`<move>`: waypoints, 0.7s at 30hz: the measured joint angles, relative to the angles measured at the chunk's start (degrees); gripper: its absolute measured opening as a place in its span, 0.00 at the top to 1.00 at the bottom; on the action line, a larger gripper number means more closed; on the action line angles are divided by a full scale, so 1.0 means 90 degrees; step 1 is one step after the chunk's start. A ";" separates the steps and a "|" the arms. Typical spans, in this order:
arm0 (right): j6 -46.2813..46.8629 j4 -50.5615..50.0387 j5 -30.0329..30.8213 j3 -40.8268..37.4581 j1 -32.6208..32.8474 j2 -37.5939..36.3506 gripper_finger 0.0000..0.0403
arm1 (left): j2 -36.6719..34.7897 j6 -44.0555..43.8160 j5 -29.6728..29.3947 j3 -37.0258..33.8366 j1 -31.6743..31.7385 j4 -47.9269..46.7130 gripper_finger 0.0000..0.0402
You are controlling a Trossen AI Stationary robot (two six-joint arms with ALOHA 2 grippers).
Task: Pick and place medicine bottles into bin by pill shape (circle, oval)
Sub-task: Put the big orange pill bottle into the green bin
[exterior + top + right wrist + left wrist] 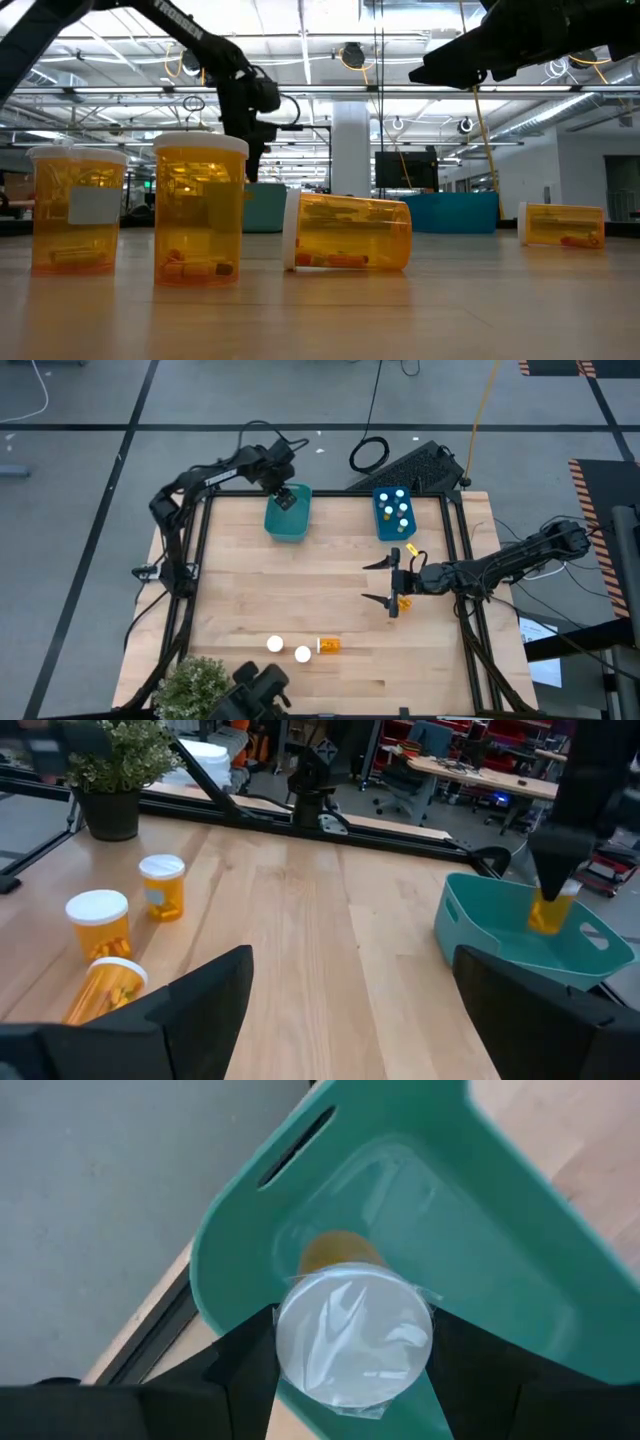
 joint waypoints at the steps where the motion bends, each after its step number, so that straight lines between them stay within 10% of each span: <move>1: -0.0017 0.0000 0.0000 0.0000 0.0000 0.0000 0.17 | 0.0061 0.0001 -0.0002 0.0000 0.0021 0.0017 0.44; 21: -0.0260 0.0051 0.0027 0.0000 -0.0029 0.0000 0.17 | 0.0365 -0.0168 -0.0398 0.0000 -0.0041 0.0451 0.44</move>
